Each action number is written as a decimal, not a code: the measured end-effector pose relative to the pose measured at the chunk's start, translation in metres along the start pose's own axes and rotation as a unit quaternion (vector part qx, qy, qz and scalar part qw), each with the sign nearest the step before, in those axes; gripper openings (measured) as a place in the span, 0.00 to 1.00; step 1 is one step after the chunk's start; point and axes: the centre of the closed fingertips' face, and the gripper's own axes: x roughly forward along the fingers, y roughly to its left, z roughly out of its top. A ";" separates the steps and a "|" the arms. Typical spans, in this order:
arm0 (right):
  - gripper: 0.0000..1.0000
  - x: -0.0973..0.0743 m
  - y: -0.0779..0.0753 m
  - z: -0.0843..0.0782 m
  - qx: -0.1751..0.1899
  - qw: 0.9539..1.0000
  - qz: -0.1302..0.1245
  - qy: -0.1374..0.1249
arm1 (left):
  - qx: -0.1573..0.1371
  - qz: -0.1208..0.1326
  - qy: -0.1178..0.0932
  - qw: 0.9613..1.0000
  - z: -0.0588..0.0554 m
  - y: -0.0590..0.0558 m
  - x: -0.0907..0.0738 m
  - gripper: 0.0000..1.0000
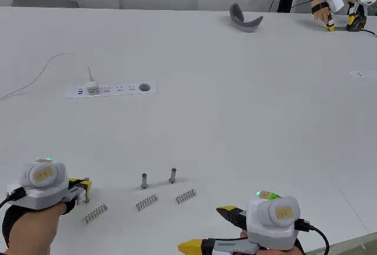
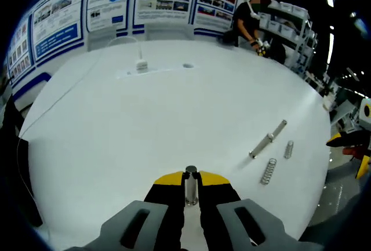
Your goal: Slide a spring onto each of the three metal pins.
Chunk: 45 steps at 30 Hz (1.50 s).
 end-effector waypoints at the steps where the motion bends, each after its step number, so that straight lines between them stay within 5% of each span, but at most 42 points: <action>1: 0.86 0.000 0.001 0.000 -0.001 1.000 0.001 0.001 | -0.001 0.000 -0.002 1.000 0.000 -0.001 -0.001 0.08; 12: 0.85 0.001 0.005 -0.002 -0.001 1.000 0.005 -0.001 | -0.005 0.007 -0.009 1.000 -0.004 -0.007 -0.009 0.08; 30: 0.85 -0.001 0.004 -0.005 0.006 1.000 0.001 -0.004 | 0.067 0.011 -0.016 0.998 -0.006 -0.014 -0.005 0.08; 45: 0.85 0.001 0.004 -0.005 0.009 1.000 0.004 -0.003 | 0.063 0.010 -0.014 0.998 -0.009 -0.012 0.000 0.08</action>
